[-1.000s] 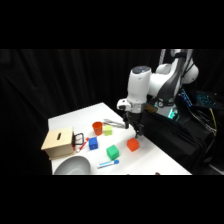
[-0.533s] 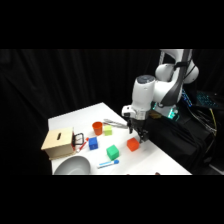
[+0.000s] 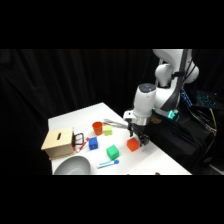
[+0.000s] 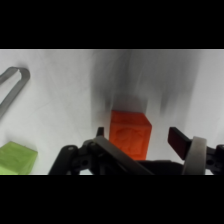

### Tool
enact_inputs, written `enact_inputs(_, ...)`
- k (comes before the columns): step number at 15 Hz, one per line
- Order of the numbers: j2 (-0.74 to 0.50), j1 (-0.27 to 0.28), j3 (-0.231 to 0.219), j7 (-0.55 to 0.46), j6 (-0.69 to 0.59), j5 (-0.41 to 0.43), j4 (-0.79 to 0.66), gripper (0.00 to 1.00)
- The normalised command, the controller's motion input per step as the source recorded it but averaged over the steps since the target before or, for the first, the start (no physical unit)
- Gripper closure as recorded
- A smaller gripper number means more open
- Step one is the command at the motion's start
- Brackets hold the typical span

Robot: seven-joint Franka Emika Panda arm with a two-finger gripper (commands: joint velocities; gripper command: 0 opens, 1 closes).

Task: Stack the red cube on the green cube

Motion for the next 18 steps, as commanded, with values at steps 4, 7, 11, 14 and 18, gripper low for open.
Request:
enact_inputs(4, 0.07, 0.136, -0.161, 0.19, 0.22, -0.196, -0.01, 0.00)
enact_inputs(7, 0.12, 0.079, -0.095, 0.13, 0.26, -0.115, 0.02, 0.00)
enact_inputs(11, 0.13, 0.098, -0.144, 0.12, 0.25, -0.130, 0.03, 0.00)
enact_inputs(14, 0.10, 0.126, -0.155, 0.11, 0.22, -0.117, 0.03, 0.00)
enact_inputs(18, 0.08, 0.135, -0.137, 0.09, 0.19, -0.089, 0.04, 0.00)
